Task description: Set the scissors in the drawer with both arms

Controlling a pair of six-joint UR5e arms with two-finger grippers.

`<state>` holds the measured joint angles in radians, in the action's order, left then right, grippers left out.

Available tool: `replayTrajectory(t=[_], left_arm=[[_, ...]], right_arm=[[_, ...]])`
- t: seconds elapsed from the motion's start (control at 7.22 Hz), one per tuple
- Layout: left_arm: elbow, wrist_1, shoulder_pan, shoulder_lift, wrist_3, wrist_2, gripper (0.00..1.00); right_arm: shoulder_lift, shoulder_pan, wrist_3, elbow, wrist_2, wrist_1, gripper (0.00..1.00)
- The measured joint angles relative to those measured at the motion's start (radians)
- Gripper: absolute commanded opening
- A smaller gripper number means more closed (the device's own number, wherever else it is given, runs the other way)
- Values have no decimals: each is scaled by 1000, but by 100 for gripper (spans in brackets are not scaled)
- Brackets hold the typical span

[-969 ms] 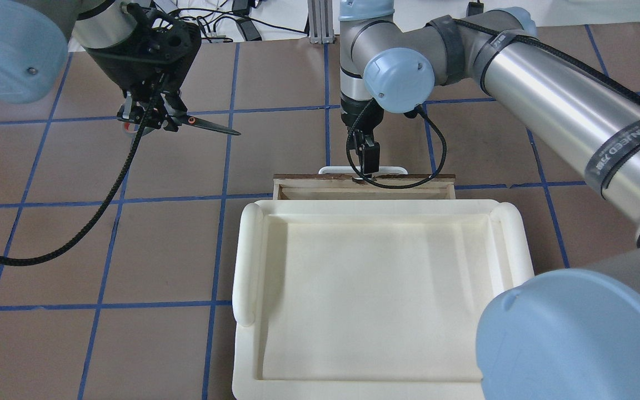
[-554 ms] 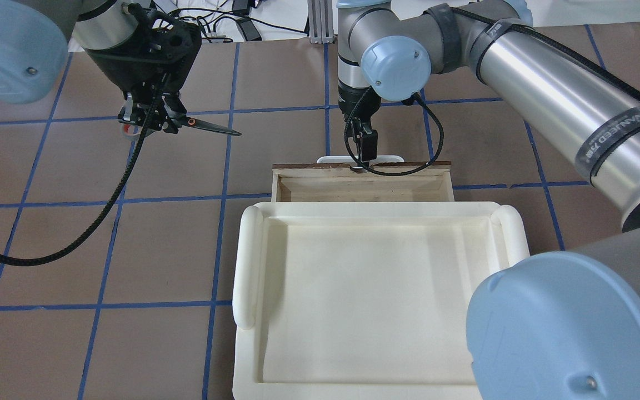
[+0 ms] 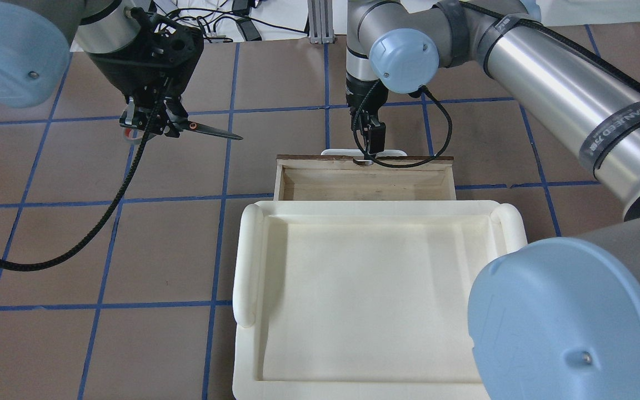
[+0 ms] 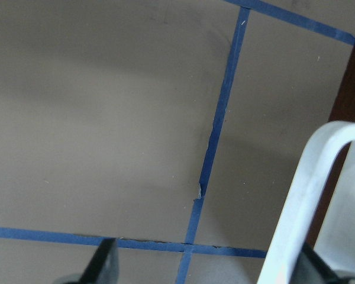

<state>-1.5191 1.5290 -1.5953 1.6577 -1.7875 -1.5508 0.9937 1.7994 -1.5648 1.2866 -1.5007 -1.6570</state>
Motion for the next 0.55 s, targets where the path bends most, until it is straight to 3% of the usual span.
replayTrajectory(t=[0.55], left_arm=[[-23, -9, 1, -11, -2, 1, 0]], right_arm=[[-17, -7, 22, -23, -1, -9, 100]])
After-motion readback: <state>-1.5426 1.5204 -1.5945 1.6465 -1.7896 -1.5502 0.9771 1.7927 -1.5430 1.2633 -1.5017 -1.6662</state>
